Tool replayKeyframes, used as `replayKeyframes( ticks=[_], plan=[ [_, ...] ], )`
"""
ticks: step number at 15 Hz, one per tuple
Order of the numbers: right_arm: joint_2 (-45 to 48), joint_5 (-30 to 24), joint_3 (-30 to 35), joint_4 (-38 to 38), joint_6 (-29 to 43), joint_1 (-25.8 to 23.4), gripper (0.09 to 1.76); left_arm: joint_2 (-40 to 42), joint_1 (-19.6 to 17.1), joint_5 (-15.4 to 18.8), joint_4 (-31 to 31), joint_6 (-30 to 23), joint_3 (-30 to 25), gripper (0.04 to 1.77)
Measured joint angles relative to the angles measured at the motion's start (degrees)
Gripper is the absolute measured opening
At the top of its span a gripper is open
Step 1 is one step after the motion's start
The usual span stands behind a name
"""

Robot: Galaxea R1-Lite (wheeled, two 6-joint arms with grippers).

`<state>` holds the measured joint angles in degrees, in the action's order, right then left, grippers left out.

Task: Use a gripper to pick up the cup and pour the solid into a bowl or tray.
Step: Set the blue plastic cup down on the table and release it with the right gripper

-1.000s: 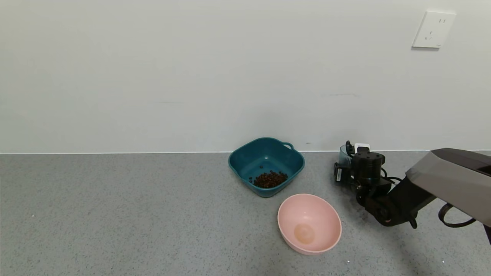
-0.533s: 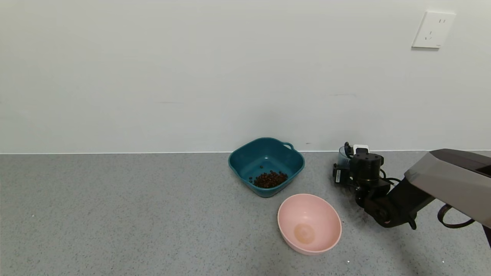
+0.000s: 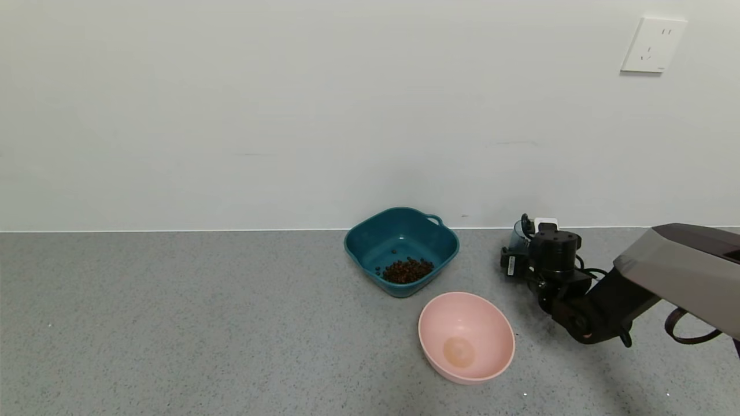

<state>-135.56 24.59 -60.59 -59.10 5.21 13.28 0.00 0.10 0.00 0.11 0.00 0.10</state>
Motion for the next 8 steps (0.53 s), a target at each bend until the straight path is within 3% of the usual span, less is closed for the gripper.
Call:
replayKeyframes(
  ticks=[3, 8],
  plan=[
    [2.05, -0.72, 2.22, 0.09, -1.3, -0.02, 1.65, 0.0, 0.0, 0.0, -0.01, 0.0, 0.0, 1.75],
    [7.94, -6.66, 8.06, 2.07, -1.73, -0.71, 1.68, 0.0, 0.0, 0.0, 0.0, 0.0, 0.0, 1.75]
  ],
)
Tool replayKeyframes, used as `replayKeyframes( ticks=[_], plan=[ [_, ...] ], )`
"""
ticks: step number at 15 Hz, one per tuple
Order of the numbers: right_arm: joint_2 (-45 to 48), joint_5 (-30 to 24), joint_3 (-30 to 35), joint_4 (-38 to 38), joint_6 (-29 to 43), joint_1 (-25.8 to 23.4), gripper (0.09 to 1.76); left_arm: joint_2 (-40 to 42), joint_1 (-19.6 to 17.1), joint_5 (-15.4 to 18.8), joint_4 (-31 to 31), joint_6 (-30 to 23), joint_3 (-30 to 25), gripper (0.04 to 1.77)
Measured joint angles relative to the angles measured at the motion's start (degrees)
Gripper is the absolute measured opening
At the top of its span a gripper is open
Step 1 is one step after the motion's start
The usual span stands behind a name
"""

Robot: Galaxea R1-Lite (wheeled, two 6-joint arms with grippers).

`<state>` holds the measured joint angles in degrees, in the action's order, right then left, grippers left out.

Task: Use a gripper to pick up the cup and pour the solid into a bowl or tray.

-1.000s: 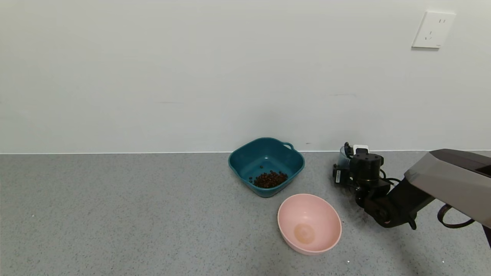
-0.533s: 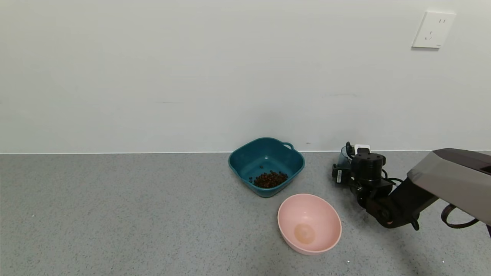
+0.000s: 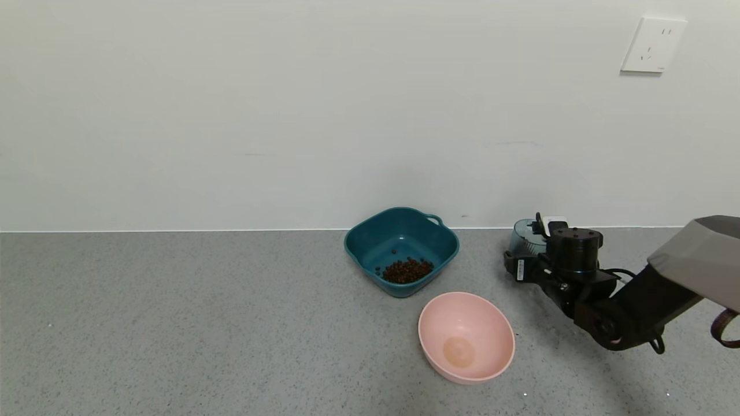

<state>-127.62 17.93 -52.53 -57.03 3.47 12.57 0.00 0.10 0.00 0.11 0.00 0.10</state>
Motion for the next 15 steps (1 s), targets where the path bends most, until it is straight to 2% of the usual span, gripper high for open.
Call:
replayKeyframes(
  ticks=[7, 15],
  plan=[
    [17.62, -6.72, 11.22, 7.64, -1.91, -0.3, 1.69, 0.0, 0.0, 0.0, -0.01, 0.0, 0.0, 1.75],
    [45.52, -9.34, 14.67, 34.97, -2.62, 0.85, 1.7, 0.0, 0.0, 0.02, 0.0, 0.0, 0.0, 1.75]
  ],
)
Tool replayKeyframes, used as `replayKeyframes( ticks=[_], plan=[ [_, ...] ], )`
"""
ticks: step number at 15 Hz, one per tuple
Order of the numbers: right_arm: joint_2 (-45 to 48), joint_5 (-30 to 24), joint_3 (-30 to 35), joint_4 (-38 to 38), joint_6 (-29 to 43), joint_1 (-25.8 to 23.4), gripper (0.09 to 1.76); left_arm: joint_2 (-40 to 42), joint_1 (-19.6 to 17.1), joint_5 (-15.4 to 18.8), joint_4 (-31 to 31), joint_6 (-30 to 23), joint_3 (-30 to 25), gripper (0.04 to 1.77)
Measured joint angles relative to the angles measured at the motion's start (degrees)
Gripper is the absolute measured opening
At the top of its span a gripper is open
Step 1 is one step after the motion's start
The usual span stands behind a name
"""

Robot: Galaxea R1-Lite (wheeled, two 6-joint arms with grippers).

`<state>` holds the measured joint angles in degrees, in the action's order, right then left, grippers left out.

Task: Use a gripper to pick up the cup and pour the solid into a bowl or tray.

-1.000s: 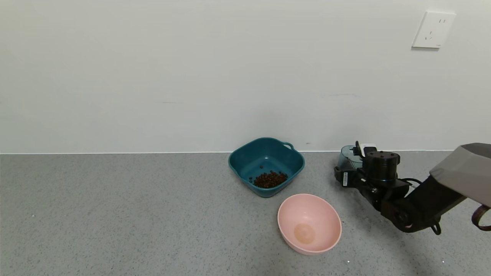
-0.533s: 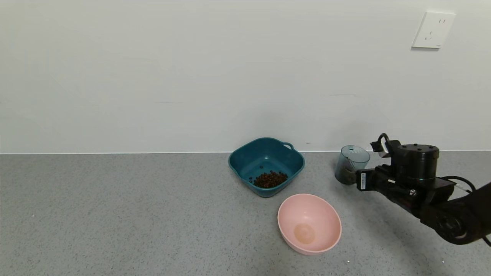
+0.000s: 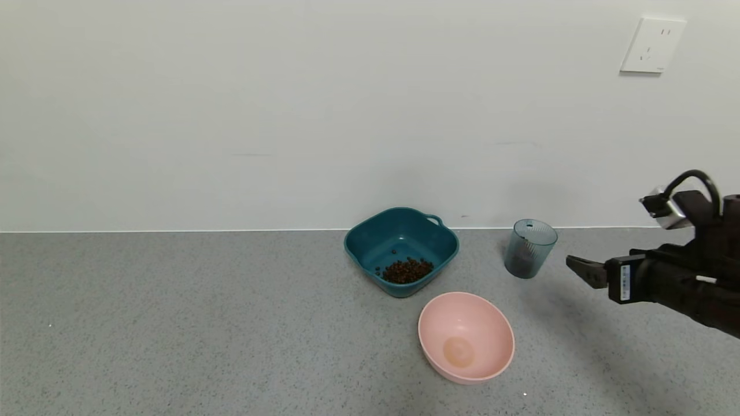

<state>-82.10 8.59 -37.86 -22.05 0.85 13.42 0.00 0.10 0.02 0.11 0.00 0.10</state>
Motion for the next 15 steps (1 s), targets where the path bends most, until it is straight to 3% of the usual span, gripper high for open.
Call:
replayKeyframes(
  ticks=[8, 12, 15],
  plan=[
    [27.11, -3.91, 1.18, 20.78, 0.02, 0.3, 1.7, 0.0, 0.0, -0.02, -0.01, 0.0, 0.0, 1.75],
    [39.69, -2.89, 1.45, 29.35, -0.59, -0.26, 1.7, 0.0, 0.0, -0.02, 0.0, 0.0, 0.0, 1.75],
    [47.52, 0.8, 1.43, 33.99, -2.78, -1.85, 1.7, 0.0, 0.0, -0.02, -0.01, 0.0, 0.0, 1.75]
  ],
)
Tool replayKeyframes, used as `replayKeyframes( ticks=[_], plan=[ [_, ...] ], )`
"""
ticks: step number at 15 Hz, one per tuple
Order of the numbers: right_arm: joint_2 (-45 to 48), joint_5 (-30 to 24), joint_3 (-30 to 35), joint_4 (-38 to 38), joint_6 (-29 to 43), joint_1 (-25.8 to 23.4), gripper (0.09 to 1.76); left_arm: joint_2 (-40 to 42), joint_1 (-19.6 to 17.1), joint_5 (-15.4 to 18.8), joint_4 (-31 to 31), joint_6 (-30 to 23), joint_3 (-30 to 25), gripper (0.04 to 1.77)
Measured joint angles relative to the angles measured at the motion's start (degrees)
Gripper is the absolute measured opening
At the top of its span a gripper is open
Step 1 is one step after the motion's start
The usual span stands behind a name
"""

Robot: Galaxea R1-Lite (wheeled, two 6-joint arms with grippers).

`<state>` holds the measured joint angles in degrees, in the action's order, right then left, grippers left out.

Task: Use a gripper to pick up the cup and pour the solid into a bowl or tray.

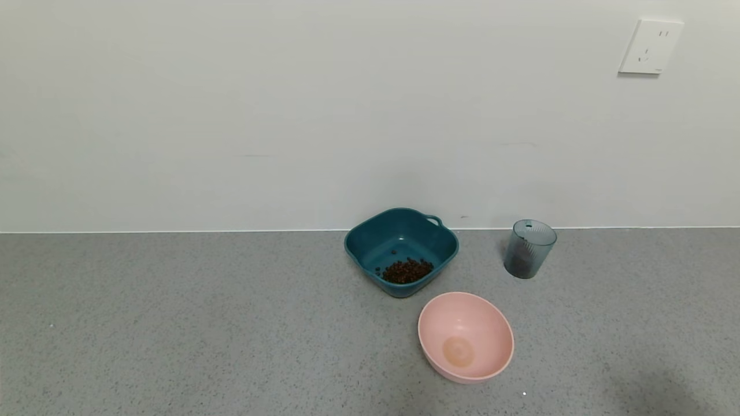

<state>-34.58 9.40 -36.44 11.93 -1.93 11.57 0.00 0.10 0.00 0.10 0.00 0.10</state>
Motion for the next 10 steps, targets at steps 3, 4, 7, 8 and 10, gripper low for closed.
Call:
replayKeyframes(
  ticks=[3, 4, 7, 8, 10],
  plan=[
    [4.99, 0.88, 0.28, 2.5, -1.23, -4.77, 1.7, 0.0, 0.0, 0.02, 0.01, 0.0, 0.0, 1.75],
    [6.67, 0.2, 0.74, 2.61, -1.34, -6.51, 1.7, 0.0, 0.0, 0.0, 0.0, 0.0, 0.0, 1.75],
    [12.09, -3.67, 3.19, 3.28, -0.66, -8.46, 1.7, 0.0, 0.0, 0.0, 0.01, 0.0, 0.0, 1.75],
    [13.45, -3.86, 3.89, 3.36, 0.28, -8.74, 1.7, 0.0, 0.0, 0.0, 0.01, 0.0, 0.0, 1.75],
    [16.02, -4.04, 5.83, 3.06, 1.0, -9.23, 1.7, 0.0, 0.0, 0.0, 0.01, 0.0, 0.0, 1.75]
  ],
)
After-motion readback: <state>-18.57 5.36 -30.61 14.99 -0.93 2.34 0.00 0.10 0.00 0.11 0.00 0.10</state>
